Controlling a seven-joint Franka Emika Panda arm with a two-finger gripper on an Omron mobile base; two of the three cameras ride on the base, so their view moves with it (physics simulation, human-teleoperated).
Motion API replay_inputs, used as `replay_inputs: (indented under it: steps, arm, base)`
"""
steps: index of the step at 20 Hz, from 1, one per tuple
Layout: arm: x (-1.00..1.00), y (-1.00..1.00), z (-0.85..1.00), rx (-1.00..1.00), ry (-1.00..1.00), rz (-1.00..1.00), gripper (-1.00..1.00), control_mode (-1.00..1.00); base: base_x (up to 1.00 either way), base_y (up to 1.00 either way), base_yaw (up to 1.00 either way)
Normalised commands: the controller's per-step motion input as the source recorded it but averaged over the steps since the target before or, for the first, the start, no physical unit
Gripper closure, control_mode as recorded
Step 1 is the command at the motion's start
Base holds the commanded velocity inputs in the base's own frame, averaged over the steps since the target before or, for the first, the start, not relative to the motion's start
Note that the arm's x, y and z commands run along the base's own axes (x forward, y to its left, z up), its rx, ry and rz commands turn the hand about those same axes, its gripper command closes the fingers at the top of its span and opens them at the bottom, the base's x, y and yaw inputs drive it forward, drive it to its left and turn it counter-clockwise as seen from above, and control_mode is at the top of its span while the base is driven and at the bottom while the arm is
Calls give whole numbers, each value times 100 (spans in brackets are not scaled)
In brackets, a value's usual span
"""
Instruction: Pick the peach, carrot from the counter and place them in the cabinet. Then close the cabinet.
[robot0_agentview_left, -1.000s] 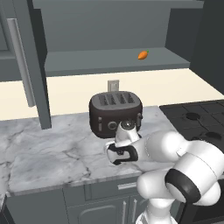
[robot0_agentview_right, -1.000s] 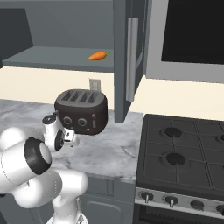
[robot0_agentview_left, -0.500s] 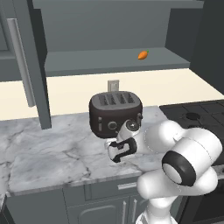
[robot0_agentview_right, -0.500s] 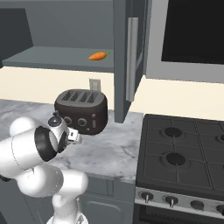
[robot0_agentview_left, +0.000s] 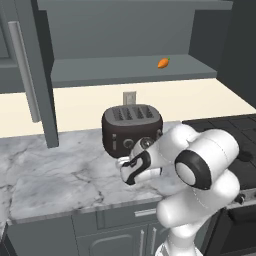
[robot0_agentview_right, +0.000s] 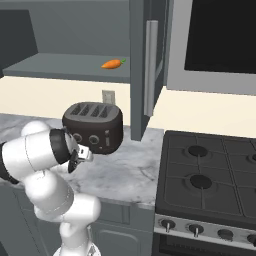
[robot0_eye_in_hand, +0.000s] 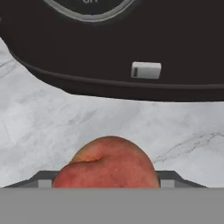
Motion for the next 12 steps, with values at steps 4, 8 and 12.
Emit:
replay_inputs:
  steps: [4,8,12]
  arm:
    - [-58,-31,29,6,-9,0,100,-100]
    - [-93,-17,100,8,-21,-1,100,-100]
    - [-49,-8,100,7,-1,-6,100,-100]
  base:
    - [0,0,0]
    - [0,0,0]
    - [0,0,0]
